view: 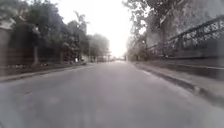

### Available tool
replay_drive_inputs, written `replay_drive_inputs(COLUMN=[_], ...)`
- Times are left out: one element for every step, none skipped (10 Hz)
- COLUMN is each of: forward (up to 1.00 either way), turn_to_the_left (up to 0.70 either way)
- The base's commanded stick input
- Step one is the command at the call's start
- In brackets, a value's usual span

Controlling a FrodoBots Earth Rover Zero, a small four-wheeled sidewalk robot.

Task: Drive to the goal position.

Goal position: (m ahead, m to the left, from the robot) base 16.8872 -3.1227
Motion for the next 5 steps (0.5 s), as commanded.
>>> replay_drive_inputs(forward=[1.0,1.0,1.0,1.0,1.0], turn_to_the_left=[0.0,0.0,0.0,0.0,0.0])
